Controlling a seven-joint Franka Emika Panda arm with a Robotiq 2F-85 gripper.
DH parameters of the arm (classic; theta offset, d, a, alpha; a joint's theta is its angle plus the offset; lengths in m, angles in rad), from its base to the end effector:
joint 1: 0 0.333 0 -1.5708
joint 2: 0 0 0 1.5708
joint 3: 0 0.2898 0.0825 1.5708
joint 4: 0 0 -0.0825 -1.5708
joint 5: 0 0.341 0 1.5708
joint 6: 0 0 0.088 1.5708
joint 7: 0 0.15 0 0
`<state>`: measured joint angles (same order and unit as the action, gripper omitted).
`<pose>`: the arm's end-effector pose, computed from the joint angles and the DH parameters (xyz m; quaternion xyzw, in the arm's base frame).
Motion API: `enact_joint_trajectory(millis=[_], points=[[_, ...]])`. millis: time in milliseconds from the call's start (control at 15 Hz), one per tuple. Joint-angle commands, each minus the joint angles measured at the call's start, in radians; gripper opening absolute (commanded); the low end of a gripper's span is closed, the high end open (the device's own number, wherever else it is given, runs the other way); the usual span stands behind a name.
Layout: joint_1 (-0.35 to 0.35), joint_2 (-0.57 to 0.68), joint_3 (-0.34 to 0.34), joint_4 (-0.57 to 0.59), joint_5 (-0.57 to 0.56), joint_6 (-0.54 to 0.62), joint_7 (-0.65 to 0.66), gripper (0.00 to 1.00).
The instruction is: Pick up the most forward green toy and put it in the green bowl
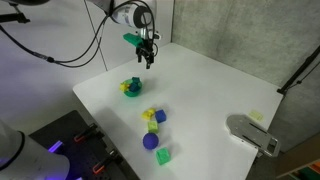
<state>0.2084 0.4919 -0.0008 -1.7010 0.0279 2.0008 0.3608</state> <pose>0.5792 0.1249 0.2538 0.9918 -0.0831 -0.0954 0.0155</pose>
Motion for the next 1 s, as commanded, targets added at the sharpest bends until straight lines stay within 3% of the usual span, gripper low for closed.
enact_joint_trajectory(millis=[0, 467, 933], points=[[-0.045, -0.178, 0.008, -0.197, -0.010, 0.023, -0.063, 1.00], [-0.091, -0.481, 0.011, -0.463, -0.018, 0.004, -0.057, 1.00], [-0.135, -0.680, 0.026, -0.506, -0.054, -0.081, -0.060, 1.00]])
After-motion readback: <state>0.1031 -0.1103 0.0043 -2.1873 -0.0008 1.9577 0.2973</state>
